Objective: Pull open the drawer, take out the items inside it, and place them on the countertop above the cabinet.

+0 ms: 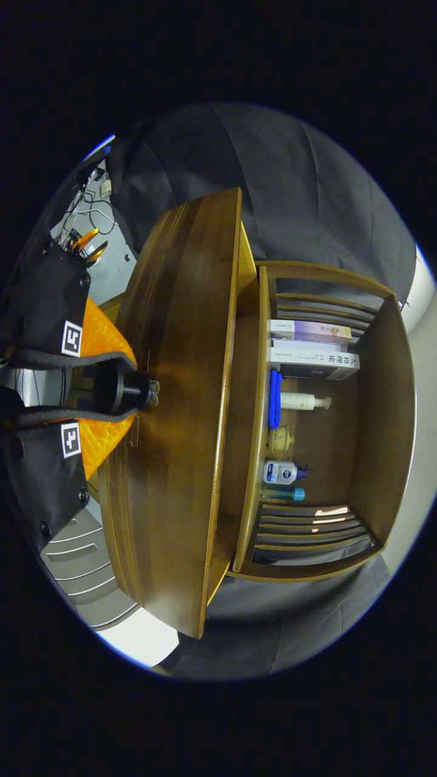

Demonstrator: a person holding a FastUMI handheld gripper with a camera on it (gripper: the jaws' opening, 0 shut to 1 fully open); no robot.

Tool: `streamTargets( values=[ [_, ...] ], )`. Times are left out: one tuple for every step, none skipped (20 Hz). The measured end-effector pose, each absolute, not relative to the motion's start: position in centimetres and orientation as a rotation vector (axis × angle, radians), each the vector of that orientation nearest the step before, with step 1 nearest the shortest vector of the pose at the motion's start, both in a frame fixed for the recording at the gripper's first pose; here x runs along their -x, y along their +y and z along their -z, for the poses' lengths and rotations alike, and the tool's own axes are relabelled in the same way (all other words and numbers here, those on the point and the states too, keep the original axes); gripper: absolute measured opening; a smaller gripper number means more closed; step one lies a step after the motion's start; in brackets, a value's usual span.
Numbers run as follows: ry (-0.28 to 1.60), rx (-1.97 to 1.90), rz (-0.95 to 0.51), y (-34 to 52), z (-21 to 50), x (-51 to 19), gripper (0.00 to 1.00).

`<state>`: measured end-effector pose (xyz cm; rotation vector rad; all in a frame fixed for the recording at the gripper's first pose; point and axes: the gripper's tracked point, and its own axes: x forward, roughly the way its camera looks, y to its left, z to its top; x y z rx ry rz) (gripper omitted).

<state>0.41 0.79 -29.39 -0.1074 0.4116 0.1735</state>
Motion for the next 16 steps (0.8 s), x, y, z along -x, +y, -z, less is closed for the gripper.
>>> streamTargets(
  values=[
    [0.414, 0.109, -0.176, 0.8, 29.4, -0.1, 0.26],
    [0.416, 0.111, -0.174, 0.7, 29.4, 0.3, 0.26],
    [0.419, 0.113, -0.173, 0.8, 29.4, 0.5, 0.26],
    [0.422, 0.113, -0.173, 0.9, 29.4, 1.1, 0.26],
    [0.424, 0.114, -0.176, 1.0, 29.4, 1.5, 0.26],
    [0.424, 0.113, -0.179, 1.1, 29.3, 1.8, 0.26],
    [0.424, 0.11, -0.183, 1.1, 29.3, 1.9, 0.26],
    [0.427, 0.104, -0.186, 1.2, 29.3, 2.0, 0.26],
    [0.434, 0.101, -0.189, 1.2, 29.4, 1.7, 0.26],
    [0.44, 0.096, -0.19, 1.2, 29.3, 1.9, 0.28],
    [0.45, 0.089, -0.193, 1.3, 29.2, 2.0, 0.27],
    [0.463, 0.089, -0.205, 1.5, 29.1, 2.1, 0.37],
    [0.478, 0.095, -0.223, 1.7, 29.3, 2.1, 0.46],
    [0.49, 0.1, -0.246, 1.9, 29.2, 2.4, 0.55],
    [0.497, 0.097, -0.27, 2.0, 29.0, 3.0, 0.64],
    [0.5, 0.086, -0.291, 2.3, 28.9, 3.4, 0.73]
  ],
)
